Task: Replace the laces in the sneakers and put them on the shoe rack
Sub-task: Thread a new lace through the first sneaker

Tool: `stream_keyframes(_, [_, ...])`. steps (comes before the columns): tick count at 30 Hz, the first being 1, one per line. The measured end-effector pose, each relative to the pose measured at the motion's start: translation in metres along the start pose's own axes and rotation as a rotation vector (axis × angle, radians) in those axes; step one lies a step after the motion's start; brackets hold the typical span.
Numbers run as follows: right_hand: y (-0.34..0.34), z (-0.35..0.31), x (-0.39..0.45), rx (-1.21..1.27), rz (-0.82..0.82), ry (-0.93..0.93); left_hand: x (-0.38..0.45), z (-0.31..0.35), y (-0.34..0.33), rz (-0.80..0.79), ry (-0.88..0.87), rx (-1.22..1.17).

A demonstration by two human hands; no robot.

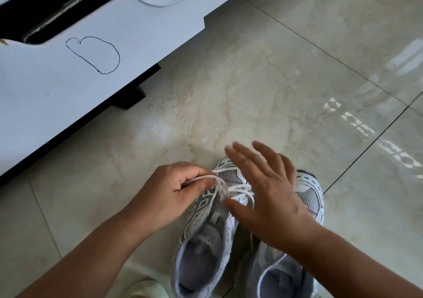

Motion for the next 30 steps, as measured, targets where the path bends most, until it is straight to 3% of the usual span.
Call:
stream_keyframes(5, [0.006,0.007,0.019,0.190,0.068,0.119,0.002,0.016,0.006,0.016,-0.109,0.022])
stream_keyframes(12, [0.038,0.045,0.032,-0.049,0.130,0.073,0.014,-0.007,0.039,0.413,-0.104,0.314])
stream_keyframes(17, [0.046,0.049,0.026,0.235,0.222,-0.098,0.023,-0.019,0.056,0.625,0.019,0.417])
stream_keyframes(21, [0.039,0.043,0.025,0.287,0.227,-0.118,0.029,-0.025,0.040,0.450,0.130,0.570])
stream_keyframes(26, [0.024,0.026,0.023,0.476,0.124,-0.152,0.017,0.017,0.003,0.312,-0.161,0.389])
stream_keyframes(30, [0.026,0.016,0.023,0.574,0.101,-0.120,0.016,0.038,-0.021,0.065,-0.094,0.133])
Point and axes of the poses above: each hand's wrist, its own x-axis towards the middle knuckle, its own y-axis out of the back of the hand, z = x × y, the point moved 4 cm from there along x, towards the middle knuckle, and after that the axes turned 15 degrees about y, right-handed, at the moved point
